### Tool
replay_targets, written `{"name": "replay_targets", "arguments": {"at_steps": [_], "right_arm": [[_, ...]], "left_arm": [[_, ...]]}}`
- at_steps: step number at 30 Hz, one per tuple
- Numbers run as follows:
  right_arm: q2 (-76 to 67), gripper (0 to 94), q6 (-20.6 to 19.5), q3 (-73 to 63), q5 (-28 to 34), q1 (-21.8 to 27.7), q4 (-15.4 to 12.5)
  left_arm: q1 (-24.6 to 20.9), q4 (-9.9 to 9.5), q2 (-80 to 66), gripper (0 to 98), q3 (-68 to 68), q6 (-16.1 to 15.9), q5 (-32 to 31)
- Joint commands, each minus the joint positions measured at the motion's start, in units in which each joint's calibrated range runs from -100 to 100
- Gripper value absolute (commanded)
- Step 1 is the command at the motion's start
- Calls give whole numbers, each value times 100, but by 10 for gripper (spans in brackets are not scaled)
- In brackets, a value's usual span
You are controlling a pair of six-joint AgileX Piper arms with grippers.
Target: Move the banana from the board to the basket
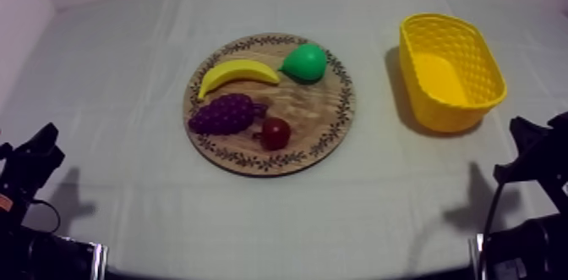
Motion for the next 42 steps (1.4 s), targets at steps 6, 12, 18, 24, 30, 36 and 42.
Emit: {"name": "replay_targets", "arguments": {"at_steps": [6,12,18,24,30,36,42], "right_arm": [[-3,6,1,4,-3,-1,-1],[-3,6,1,4,-3,-1,-1],[-3,6,1,4,-3,-1,-1],[-3,6,1,4,-3,-1,-1],[-3,6,1,4,-3,-1,-1],[-3,6,1,4,-3,-4,-1],[87,6,-31,4,27,-298,29]], "left_arm": [[0,-1,-3,1,3,-1,0],[0,-1,-3,1,3,-1,0],[0,-1,-3,1,3,-1,0],[0,-1,-3,1,3,-1,0],[0,-1,-3,1,3,-1,0],[0,-1,-3,1,3,-1,0],[0,-1,-3,1,3,-1,0]]}}
